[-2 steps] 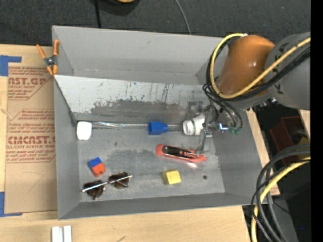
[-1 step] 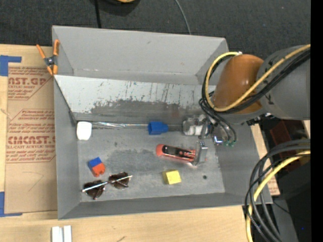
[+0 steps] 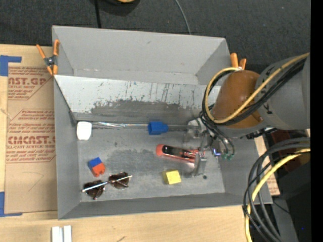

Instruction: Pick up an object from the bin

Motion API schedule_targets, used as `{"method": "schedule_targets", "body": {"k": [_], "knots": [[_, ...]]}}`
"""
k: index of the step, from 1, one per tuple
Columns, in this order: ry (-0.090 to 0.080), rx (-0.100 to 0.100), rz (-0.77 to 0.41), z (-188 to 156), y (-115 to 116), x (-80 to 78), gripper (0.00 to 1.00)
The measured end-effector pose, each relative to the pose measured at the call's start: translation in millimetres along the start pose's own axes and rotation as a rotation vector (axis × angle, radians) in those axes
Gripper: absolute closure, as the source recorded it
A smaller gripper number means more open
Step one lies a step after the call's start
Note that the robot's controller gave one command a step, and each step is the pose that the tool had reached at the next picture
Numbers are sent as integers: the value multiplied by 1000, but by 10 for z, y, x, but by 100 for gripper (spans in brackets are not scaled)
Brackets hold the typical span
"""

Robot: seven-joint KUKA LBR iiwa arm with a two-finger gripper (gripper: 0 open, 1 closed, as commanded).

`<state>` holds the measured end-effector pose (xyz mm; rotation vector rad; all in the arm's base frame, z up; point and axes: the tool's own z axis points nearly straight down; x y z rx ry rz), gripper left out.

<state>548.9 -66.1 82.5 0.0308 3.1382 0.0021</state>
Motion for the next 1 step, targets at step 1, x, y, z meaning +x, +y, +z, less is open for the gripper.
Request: {"method": "schedule_targets", "body": {"k": [1], "knots": [[-4, 0, 57, 64, 192, -70, 100]]}}
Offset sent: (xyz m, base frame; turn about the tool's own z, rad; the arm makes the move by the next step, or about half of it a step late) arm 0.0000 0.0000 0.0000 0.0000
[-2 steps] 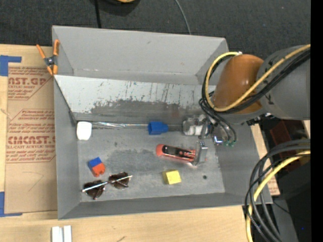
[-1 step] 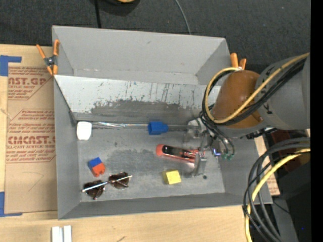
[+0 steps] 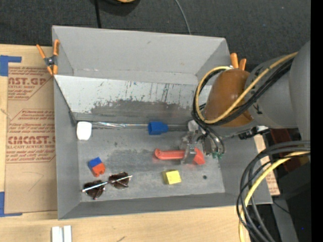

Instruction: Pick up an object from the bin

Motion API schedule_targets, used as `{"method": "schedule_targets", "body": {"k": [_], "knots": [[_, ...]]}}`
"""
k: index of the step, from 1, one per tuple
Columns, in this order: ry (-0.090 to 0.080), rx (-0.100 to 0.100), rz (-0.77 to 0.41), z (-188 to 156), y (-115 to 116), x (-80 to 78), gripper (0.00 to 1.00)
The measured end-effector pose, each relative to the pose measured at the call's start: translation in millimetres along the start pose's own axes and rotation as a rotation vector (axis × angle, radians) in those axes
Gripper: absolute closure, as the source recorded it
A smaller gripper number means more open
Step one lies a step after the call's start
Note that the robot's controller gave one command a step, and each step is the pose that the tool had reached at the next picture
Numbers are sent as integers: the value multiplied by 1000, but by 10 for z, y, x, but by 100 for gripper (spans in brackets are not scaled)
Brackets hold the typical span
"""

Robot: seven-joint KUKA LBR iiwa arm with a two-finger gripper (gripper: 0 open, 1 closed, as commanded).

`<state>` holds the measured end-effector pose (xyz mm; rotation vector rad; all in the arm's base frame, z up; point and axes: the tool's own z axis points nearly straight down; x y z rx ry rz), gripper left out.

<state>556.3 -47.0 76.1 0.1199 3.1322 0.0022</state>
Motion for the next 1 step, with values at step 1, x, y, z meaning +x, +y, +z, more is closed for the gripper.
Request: {"method": "schedule_targets", "body": {"k": [1], "knots": [[0, 0, 0, 0, 0, 0, 100]]}}
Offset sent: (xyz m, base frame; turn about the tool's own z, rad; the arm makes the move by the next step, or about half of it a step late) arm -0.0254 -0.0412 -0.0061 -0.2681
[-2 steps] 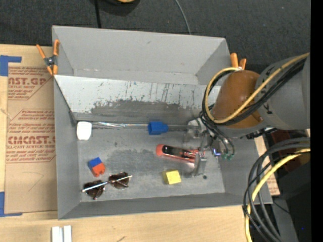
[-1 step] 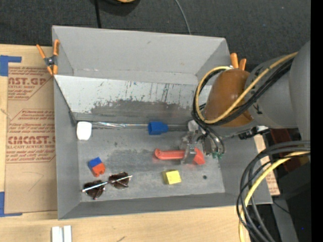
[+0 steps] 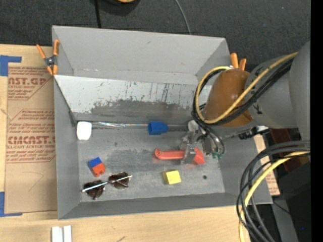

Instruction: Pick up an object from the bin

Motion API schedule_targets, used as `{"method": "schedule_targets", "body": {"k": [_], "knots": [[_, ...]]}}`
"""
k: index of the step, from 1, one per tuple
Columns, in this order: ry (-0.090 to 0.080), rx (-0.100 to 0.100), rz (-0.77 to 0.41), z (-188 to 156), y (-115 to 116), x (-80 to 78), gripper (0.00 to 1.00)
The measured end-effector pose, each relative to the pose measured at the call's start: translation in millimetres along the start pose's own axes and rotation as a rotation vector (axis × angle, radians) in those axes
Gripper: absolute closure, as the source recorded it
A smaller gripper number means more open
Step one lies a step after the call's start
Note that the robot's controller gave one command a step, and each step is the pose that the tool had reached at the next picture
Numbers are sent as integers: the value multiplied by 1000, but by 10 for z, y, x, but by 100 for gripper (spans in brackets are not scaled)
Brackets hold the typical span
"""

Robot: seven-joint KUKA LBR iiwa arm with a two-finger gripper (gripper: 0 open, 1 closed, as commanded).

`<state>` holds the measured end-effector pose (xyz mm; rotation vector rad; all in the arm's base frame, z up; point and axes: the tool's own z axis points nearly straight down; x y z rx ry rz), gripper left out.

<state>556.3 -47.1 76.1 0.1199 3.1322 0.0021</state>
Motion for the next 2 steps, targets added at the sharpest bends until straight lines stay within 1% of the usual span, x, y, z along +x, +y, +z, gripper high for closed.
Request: {"method": "schedule_targets", "body": {"k": [1, 2], "knots": [[-2, -1, -94, 18, -104, 66, 100], [-3, 0, 36, -1388, -240, 45, 100]]}}
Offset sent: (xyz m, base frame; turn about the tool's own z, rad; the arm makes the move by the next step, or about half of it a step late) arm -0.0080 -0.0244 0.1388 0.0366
